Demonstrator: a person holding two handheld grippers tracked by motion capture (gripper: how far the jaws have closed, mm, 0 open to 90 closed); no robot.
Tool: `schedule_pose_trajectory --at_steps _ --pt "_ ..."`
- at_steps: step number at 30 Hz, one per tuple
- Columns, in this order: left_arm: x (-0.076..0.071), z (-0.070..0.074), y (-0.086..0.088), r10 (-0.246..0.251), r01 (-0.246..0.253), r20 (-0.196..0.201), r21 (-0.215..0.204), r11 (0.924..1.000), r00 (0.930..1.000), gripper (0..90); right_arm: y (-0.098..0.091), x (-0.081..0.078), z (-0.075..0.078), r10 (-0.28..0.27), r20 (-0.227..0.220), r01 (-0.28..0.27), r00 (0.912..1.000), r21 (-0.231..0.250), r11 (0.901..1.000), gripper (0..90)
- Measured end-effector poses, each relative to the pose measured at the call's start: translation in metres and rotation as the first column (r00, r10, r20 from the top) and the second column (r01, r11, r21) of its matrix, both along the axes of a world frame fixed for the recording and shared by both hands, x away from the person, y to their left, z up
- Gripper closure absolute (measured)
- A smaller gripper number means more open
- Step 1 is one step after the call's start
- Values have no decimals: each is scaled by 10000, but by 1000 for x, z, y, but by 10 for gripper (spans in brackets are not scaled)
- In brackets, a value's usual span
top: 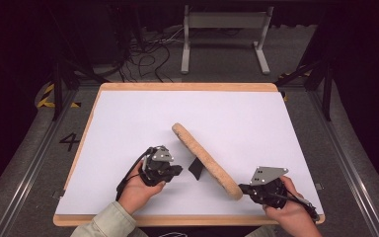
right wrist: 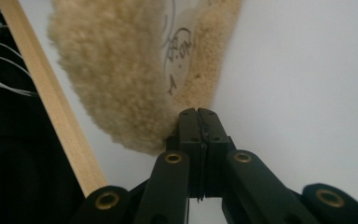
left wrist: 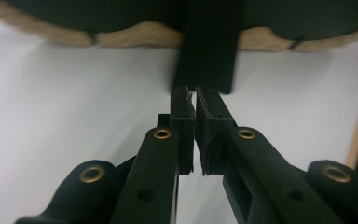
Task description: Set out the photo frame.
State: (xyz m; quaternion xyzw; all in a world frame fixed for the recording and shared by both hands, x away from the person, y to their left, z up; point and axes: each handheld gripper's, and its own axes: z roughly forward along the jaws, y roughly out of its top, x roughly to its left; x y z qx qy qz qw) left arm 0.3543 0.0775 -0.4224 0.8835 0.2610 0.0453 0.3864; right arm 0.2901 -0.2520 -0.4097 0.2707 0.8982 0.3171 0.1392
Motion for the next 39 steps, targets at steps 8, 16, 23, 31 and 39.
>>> schedule_pose_trajectory --at_steps 8,16,23,31,39 --pt "-11 -6 -39 -701 705 99 -528 9961 9975 895 -16 1 1 -547 83 546 9985 116 9984 899" --pt "-4 -24 -62 -225 225 8 -559 9982 9997 899 -19 0 -1 -774 90 773 9970 109 9969 900" --pt "3 -28 -61 95 -95 1 -537 9985 10000 900 -19 0 -1 -732 85 732 9973 69 9973 900" --pt "13 -26 -49 512 -515 -74 -354 9980 9987 900 -17 -1 -1 -647 106 646 9978 68 9979 900" --pt "24 -26 -36 788 -789 -46 -322 9964 9969 900 -15 -1 -2 -585 66 585 9983 53 9983 900"
